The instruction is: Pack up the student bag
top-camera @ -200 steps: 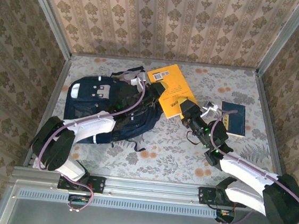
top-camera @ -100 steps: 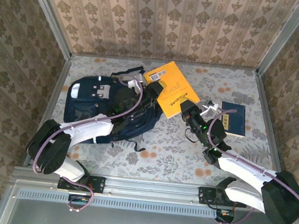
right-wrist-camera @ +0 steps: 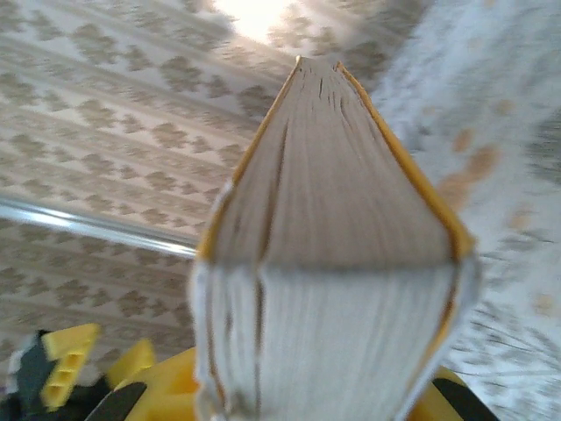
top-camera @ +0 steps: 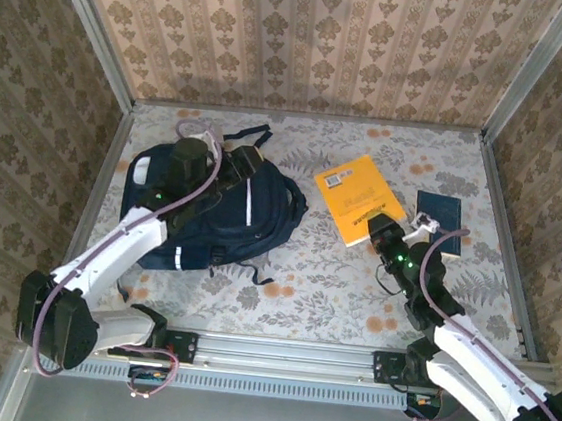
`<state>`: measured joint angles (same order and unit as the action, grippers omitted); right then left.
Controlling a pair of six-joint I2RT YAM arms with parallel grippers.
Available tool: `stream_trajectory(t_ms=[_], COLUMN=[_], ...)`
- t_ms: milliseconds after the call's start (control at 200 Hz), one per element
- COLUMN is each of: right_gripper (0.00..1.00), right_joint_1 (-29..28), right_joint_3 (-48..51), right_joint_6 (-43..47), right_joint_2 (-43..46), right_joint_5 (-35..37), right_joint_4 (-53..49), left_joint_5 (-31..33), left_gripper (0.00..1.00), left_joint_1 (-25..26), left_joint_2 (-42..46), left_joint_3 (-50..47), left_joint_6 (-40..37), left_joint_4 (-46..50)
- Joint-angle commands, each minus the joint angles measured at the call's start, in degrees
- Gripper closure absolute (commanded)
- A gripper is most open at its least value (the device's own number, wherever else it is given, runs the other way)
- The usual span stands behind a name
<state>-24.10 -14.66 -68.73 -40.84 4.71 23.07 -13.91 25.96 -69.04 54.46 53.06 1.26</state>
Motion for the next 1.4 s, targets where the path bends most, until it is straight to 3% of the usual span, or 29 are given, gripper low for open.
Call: stream_trajectory(t_ms=[0, 110, 455, 795, 955, 1175, 1285, 1395], right_gripper=[1.00, 1.00, 1.00, 1.00, 1.00, 1.00, 1.00, 1.00], right_joint_1=[1.6, 2.5, 4.0, 4.8, 4.9, 5.6, 5.9, 5.9], right_joint_3=[2.0, 3.7, 5.1, 7.1, 7.4, 5.8, 2.0, -4.5], right_joint_6=[-0.2, -0.4, -0.2, 0.1, 0.1, 2.3, 6.2, 11.1], right_joint_2=[4.1, 6.7, 10.2, 10.2, 10.4, 13.3, 16.5, 20.1], right_joint_5=[-3.9, -5.1, -7.6, -9.0, -9.2, -9.1, -6.4, 2.0], right_joint_4=[-1.5, -2.7, -6.4, -5.9, -5.9, -11.6, -22.6, -38.3], left_joint_5=[-1.4, -5.1, -10.9, -14.0, -12.8, -13.5, -14.1, -13.9], left_gripper=[0.39, 0.39, 0.40, 0.48, 0.59, 0.89, 1.00, 1.00], left_joint_1=[-3.6, -5.8, -5.8, -1.6, 2.1, 7.2, 10.0, 12.6], left_joint_2=[-3.1, -6.7, -19.6, -28.3, -32.4, -37.9, -39.0, -39.4], left_joint_3=[3.5, 4.3, 9.7, 14.1, 18.1, 23.1, 26.4, 30.6], left_joint_6=[-8.5, -8.6, -11.5, -13.6, -16.2, -19.6, -22.1, -26.1], left_joint_4=[15.3, 15.0, 16.1, 14.3, 17.4, 21.9, 25.0, 30.3])
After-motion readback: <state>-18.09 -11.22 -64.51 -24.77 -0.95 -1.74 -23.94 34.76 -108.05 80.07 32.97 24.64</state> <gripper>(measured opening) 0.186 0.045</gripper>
